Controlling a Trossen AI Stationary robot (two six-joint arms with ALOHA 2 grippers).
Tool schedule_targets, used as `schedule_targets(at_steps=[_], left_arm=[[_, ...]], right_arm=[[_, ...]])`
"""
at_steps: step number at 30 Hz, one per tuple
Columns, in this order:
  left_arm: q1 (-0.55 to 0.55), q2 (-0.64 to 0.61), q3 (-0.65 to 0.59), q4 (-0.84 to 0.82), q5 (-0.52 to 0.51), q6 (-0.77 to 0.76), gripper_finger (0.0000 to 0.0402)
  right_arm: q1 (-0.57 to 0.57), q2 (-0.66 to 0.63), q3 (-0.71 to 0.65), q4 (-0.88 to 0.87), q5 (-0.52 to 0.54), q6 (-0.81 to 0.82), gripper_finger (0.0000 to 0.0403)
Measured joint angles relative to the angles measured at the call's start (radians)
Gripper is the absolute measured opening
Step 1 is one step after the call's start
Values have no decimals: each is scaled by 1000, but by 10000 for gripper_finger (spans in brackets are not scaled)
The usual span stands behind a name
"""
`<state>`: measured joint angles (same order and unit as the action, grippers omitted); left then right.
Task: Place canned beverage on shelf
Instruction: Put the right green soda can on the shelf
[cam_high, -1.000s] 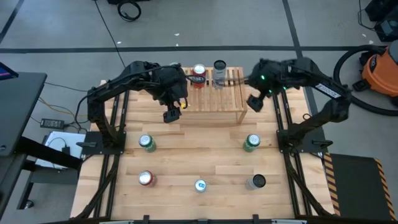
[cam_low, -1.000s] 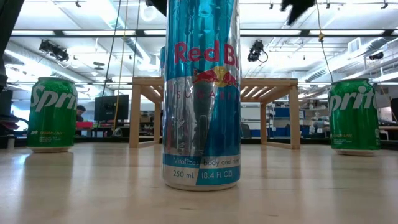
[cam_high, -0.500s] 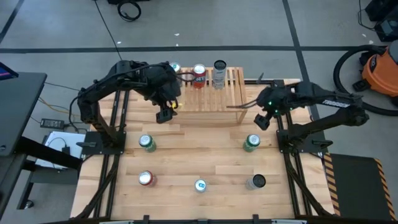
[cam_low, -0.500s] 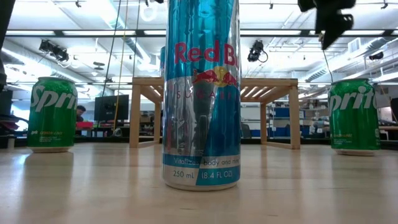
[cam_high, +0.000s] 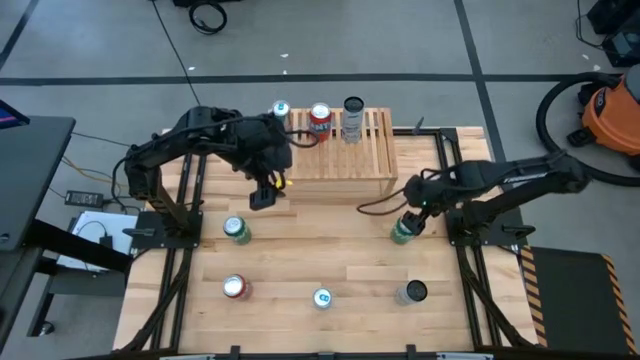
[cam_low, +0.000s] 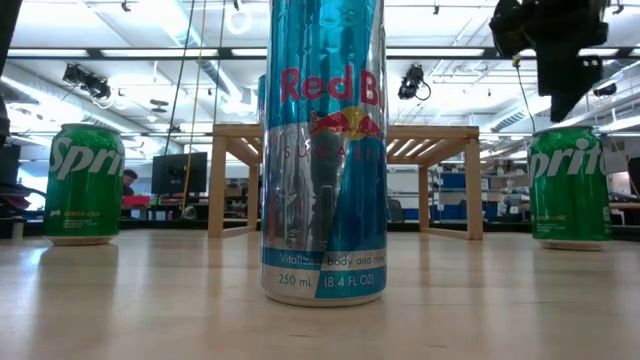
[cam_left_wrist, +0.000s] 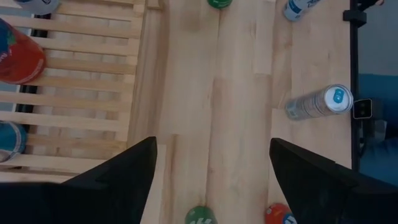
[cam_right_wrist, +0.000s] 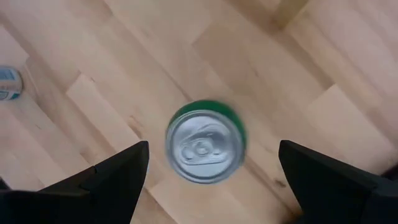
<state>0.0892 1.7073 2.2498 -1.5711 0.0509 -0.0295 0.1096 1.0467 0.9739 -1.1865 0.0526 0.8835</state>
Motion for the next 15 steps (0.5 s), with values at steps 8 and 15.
schedule_targets(at_steps=[8,15], left_arm=[[-10,0,0,0,0,-12,314],[-15,0,0,0,0,-11,314]], right_arm=[[77,8,-73,61,19,109,368],[114,52,-129,145,18,119,368]])
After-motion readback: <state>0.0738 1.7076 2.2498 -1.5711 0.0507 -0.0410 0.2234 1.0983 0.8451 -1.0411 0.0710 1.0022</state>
